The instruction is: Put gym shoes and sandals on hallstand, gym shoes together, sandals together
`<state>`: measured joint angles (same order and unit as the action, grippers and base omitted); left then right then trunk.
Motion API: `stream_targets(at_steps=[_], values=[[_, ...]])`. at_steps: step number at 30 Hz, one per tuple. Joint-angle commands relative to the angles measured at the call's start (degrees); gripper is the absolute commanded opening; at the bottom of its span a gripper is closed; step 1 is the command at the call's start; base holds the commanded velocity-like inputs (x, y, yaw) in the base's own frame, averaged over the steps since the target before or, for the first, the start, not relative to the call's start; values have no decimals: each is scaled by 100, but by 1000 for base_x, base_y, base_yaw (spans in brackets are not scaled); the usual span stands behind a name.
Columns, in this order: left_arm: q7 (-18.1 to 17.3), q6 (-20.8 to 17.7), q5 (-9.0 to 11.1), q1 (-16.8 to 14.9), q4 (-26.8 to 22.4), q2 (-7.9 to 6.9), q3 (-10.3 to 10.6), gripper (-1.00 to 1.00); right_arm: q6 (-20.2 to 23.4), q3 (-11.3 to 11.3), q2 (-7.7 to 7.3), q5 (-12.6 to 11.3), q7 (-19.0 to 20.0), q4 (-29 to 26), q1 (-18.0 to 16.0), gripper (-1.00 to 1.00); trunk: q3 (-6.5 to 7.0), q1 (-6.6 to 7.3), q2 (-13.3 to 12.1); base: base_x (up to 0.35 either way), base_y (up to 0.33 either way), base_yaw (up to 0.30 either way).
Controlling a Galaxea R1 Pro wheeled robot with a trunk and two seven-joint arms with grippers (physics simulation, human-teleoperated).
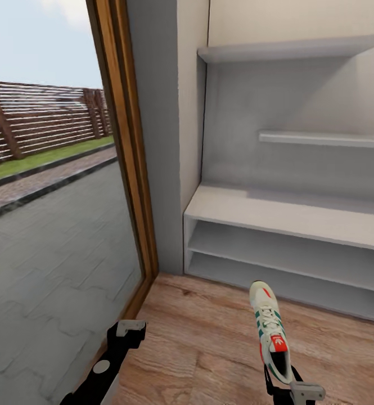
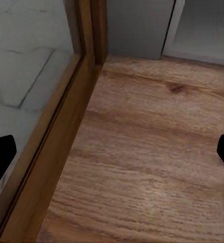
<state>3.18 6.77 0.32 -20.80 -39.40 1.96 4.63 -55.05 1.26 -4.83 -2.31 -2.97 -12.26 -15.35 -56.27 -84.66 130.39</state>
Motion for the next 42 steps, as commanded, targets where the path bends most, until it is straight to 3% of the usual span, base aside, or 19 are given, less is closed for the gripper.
stream_targets(at_steps=[1,42], values=[[33,18,3,-3,3,-3,20,100,-15,15,-1,-24,-2,3,-3,-100,-5,1,2,3,10,-266],[33,18,12,-3,-1,-3,20,100,-15,15,-1,-24,-2,4,-3,-100,-5,1,2,-22,59,-266]])
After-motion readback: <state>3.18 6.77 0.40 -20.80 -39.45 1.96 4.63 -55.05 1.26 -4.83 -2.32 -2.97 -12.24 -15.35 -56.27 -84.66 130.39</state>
